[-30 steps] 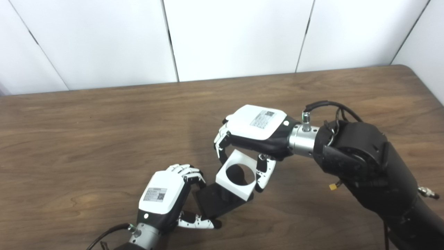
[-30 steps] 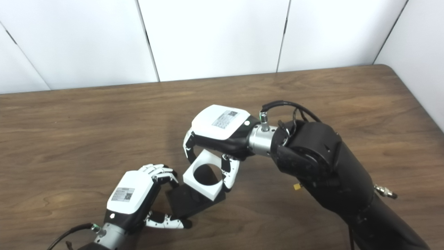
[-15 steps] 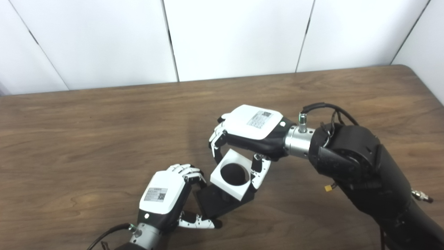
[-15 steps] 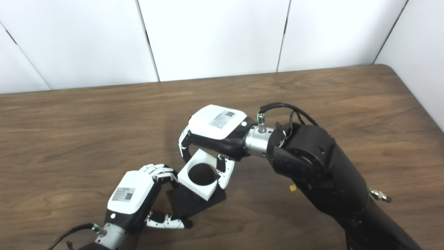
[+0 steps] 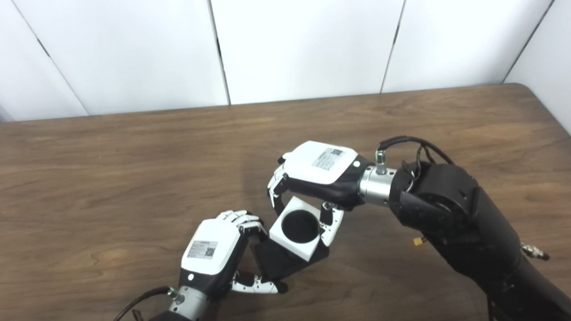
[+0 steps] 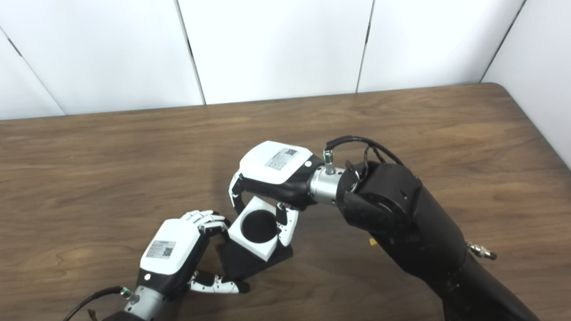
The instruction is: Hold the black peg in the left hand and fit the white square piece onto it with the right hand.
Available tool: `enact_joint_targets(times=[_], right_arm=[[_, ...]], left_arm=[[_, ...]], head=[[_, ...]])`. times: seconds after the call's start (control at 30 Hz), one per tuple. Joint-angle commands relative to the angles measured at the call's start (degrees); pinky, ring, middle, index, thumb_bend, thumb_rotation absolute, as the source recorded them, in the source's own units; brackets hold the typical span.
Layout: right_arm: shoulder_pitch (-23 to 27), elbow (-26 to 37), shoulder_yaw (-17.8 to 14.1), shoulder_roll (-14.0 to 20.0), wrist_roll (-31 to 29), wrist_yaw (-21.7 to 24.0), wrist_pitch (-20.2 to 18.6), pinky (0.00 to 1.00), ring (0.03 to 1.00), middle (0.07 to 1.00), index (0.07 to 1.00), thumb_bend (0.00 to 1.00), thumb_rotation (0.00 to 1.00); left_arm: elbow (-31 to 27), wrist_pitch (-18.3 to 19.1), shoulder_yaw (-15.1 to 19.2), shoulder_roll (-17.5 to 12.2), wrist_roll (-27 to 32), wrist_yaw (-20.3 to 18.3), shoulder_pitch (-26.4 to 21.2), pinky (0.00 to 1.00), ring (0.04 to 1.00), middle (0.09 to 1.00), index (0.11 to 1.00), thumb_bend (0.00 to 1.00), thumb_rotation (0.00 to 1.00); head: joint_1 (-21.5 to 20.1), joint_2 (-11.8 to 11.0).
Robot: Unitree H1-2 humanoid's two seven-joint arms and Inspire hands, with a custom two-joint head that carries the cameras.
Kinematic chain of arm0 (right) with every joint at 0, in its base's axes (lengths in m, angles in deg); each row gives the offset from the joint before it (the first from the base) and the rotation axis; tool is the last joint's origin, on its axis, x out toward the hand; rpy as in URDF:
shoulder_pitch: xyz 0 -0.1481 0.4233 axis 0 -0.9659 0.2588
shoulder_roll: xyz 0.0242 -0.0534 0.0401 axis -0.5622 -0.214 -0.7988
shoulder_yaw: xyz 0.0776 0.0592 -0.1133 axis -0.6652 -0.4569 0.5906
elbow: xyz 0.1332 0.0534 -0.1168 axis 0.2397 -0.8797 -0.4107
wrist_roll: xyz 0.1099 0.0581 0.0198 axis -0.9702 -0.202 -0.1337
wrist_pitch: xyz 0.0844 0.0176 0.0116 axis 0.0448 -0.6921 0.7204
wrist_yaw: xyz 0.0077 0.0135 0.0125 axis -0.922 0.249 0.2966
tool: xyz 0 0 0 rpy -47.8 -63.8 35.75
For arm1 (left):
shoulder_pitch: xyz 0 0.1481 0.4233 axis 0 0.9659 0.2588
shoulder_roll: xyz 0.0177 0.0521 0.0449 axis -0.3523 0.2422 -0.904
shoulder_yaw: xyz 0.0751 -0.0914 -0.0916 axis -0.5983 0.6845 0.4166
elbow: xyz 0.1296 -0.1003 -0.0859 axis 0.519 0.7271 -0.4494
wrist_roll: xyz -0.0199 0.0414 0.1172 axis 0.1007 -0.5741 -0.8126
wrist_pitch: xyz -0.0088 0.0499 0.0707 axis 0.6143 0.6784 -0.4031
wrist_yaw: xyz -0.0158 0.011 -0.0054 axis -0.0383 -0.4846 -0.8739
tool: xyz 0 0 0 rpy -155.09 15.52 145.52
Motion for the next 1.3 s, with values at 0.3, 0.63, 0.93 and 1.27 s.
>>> enact_joint_targets(times=[0.3,0.63,0.93,1.27], right_arm=[[1.21,-0.5,-0.6,0.24,-0.25,-1.34,1.65,0.9,0.832,0.773,0.483,0.52,0.13],[1.6,-0.24,-0.32,0.68,1.58,1.47,0.79,0.93,0.87,0.822,0.681,0.93,0.32],[2.62,0.98,-1.2,0.4,3.09,5.07,-0.43,0.97,0.926,0.89,0.788,1.0,0.5],[2.95,1.58,-2.28,0.19,3.39,6.65,-0.9,1.0,0.97,0.928,0.834,1.0,0.53]], left_arm=[[0.9,-0.02,-1.66,0.14,-2.45,-2.76,0.64,0.83,0.818,0.746,0.484,0.52,0.05],[0.8,-0.05,-1.53,0.02,-2.18,-3.13,0.65,0.83,0.821,0.748,0.484,0.52,0.05],[0.79,-0.07,-1.33,-0.12,-2.13,-2.99,0.72,0.84,0.817,0.745,0.484,0.52,0.05],[1.17,-0.34,-1.22,-0.26,-2.27,-2.22,0.66,0.83,0.813,0.741,0.484,0.52,0.05]], head=[[0.17,0.33],[-0.01,0.27],[-0.23,0.33],[-0.28,0.37]])
